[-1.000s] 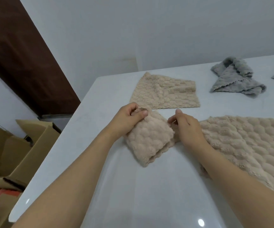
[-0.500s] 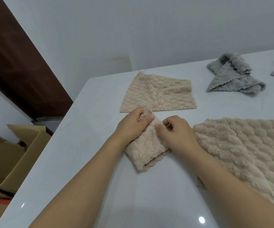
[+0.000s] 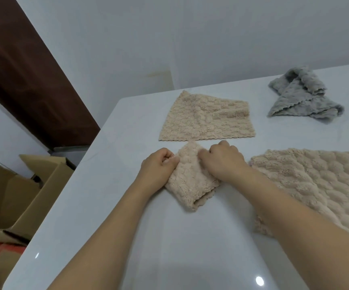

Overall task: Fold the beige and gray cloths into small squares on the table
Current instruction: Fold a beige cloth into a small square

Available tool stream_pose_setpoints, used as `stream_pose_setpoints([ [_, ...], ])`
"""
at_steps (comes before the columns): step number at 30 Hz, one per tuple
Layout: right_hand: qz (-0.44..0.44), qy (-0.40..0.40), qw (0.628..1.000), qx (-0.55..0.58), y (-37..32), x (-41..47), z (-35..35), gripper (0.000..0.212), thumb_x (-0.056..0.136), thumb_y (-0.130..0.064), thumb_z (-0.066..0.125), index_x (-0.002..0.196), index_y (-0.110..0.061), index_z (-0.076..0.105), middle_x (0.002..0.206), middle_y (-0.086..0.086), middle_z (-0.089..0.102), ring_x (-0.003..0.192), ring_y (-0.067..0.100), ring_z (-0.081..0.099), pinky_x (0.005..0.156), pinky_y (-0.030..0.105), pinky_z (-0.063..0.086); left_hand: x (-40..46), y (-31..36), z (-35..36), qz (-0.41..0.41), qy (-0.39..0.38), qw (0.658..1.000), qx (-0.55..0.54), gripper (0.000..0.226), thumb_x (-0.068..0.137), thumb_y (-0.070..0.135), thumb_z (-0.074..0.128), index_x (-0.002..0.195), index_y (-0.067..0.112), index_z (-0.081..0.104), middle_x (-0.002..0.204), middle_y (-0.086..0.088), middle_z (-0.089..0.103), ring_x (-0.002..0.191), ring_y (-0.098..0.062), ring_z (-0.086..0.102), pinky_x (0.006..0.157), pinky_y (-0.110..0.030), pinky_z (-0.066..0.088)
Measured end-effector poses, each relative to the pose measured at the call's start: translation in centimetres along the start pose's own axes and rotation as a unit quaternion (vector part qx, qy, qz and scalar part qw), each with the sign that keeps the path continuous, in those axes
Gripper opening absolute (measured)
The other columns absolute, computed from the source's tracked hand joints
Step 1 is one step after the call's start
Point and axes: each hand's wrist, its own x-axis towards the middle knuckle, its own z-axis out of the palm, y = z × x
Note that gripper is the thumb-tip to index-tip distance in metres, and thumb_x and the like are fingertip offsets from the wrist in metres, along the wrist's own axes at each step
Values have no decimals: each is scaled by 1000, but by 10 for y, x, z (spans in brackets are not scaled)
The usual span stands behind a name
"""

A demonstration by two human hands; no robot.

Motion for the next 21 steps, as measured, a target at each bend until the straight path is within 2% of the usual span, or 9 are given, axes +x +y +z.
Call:
stream_pose_setpoints([
  [3,-36,-12,996,-83,-16,10,5,55,98,-52,30,129,-11,48,135,13,39,121,36,39,97,46,35,-3,0,2,-3,18,1000,-24,18,83,49,61,76,33,60,64,20,59,72,-11,55,68,-29,42],
  [6,-87,49,991,-91,-13,14,18,43,100,-45,31,121,-14,53,127,12,45,114,34,45,93,43,36,-6,0,-2,-14,4,999,-52,26,77,57,63,79,30,62,65,13,60,69,-12,55,69,-35,47],
  [8,-101,96,987,-81,-5,15,26,40,101,-44,31,115,-15,55,118,10,49,107,32,48,88,41,37,-11,2,-8,-32,-17,996,-85,30,76,57,66,84,28,64,74,-1,68,70,-15,60,73,-41,51],
  [10,-117,133,980,-90,1,15,32,40,101,-44,30,112,-14,55,112,10,51,101,32,50,83,40,38,-17,-1,-19,-40,-36,987,-152,23,86,40,69,92,18,64,76,-11,69,67,-16,61,69,-36,50],
  [12,-128,152,975,-102,2,16,34,42,101,-43,30,111,-12,56,109,11,53,97,33,52,79,39,37,-25,-4,-28,-50,-44,976,-209,12,93,20,66,96,9,62,74,-9,66,64,-14,59,62,-23,47],
  [13,-132,158,972,-112,2,17,35,42,102,-43,29,110,-12,56,108,11,54,96,33,53,77,39,36,-28,-5,-31,-56,-45,973,-218,8,93,17,65,94,10,61,73,-5,66,64,-14,58,62,-22,46],
  [16,-143,166,965,-147,2,20,36,43,103,-42,26,109,-11,55,108,11,57,94,34,57,70,37,31,-27,-9,-26,-78,-16,991,-105,13,91,35,63,85,24,60,62,9,65,82,-14,55,88,-37,42],
  [18,-145,169,963,-151,1,21,36,43,103,-41,25,107,-11,55,108,11,58,92,34,58,69,37,29,-28,-9,-22,-86,18,996,-29,13,92,41,58,90,28,61,61,13,66,97,3,48,104,-37,33],
  [21,-147,166,964,-149,1,22,37,43,103,-41,24,104,-11,56,106,9,59,92,34,59,70,38,34,-32,-10,-19,-83,65,994,-20,10,94,37,54,101,31,59,62,15,65,99,22,32,110,-37,25],
])
